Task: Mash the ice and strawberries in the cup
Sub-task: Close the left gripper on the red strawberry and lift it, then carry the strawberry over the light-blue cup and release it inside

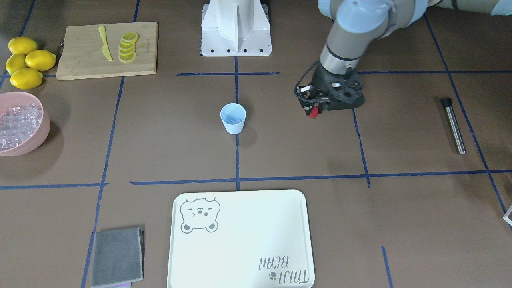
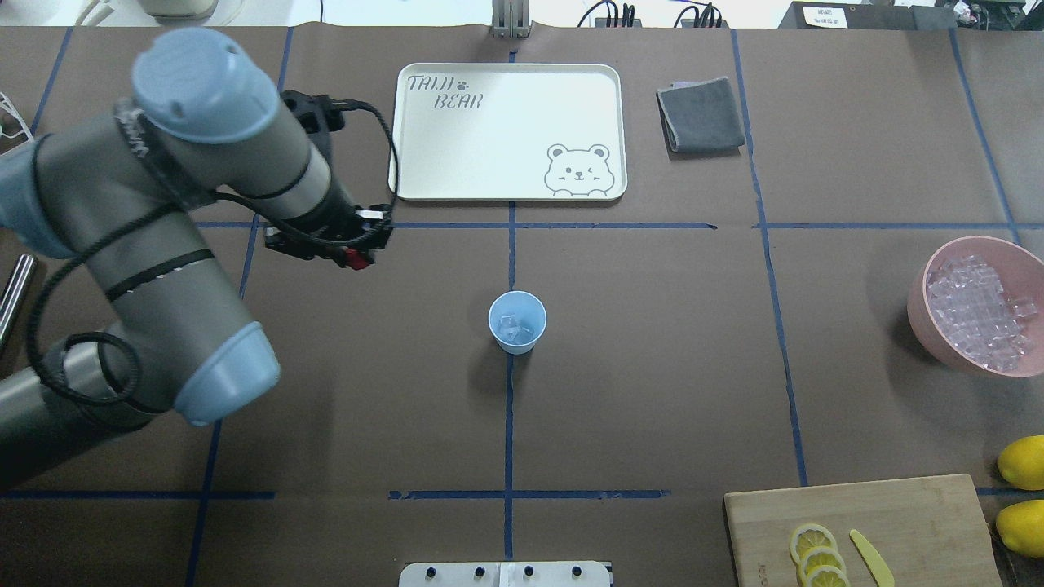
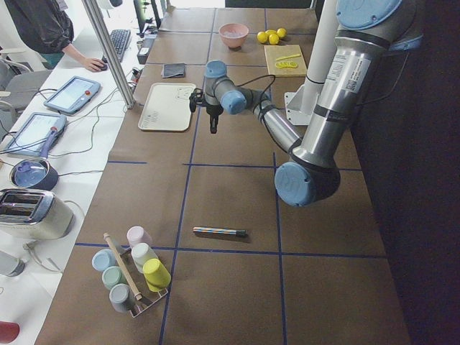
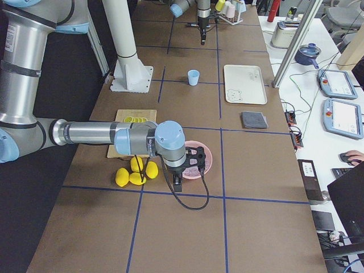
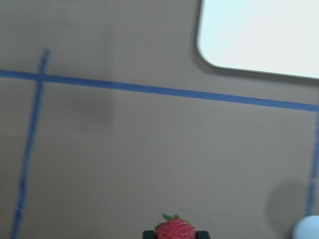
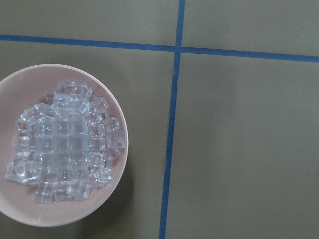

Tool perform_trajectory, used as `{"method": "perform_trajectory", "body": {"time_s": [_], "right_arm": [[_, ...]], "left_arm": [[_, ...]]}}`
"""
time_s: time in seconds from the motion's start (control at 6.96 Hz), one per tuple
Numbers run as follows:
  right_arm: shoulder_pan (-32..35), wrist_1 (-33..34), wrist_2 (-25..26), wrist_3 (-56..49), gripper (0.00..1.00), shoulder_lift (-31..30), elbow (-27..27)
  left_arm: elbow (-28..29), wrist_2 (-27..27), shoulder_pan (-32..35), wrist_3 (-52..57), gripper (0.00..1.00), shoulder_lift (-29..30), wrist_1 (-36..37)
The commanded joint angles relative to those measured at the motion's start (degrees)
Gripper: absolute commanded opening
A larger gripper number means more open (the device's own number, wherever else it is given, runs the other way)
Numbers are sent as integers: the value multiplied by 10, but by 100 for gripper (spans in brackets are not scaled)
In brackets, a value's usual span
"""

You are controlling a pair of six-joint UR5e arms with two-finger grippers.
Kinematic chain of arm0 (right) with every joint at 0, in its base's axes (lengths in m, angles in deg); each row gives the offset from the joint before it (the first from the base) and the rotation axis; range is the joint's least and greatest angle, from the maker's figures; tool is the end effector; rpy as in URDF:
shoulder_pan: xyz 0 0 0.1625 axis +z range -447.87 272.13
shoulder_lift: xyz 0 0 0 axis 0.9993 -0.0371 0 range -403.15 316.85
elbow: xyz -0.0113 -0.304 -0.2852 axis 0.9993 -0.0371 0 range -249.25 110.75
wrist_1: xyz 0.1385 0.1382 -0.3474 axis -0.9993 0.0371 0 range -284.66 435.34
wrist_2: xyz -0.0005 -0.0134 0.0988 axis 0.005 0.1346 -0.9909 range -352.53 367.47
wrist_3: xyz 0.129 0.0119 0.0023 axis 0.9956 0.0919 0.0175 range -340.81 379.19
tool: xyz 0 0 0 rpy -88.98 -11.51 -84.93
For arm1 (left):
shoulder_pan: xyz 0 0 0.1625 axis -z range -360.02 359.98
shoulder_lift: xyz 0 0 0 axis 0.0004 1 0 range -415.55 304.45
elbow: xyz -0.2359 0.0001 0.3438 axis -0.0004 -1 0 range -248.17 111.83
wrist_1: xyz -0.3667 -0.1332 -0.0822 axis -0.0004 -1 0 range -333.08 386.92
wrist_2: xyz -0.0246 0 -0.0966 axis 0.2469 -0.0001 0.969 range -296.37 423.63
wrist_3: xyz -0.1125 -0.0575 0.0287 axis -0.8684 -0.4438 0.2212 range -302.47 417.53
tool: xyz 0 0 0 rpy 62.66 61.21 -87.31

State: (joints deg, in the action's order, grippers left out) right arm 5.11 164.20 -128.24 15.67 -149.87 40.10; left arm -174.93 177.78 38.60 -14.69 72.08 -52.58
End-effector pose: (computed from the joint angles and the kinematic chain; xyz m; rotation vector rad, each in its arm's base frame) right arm 0.0593 -0.3583 0.6283 0.1073 -0.7927 -0.0351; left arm 0.4399 -0.4543 0.2035 0.0036 0.8543 -0.1800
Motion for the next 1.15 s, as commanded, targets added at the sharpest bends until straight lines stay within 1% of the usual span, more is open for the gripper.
{"method": "perform_trajectory", "body": {"time_s": [0.0, 0.14, 0.29, 0.57, 0.72, 0.86, 1.01], "right_arm": [[0, 0, -1, -1, 100, -1, -1], [0, 0, 0, -1, 100, -4, -1], [0, 0, 0, -2, 100, -4, -2], [0, 0, 0, -2, 100, -4, -2], [0, 0, 0, -2, 100, -4, -3], [0, 0, 0, -2, 100, -4, -3], [0, 0, 0, -2, 100, -4, -3]], "left_arm": [[84, -84, -97, -114, 2, 125, 15], [115, -89, -106, -132, 2, 153, 12], [123, -102, -114, -137, 2, 156, 9], [124, -103, -118, -138, 3, 156, 9], [124, -101, -118, -137, 18, 156, 8], [124, -101, -118, -135, 71, 155, 4], [120, -102, -118, -134, 100, 150, 3]]}}
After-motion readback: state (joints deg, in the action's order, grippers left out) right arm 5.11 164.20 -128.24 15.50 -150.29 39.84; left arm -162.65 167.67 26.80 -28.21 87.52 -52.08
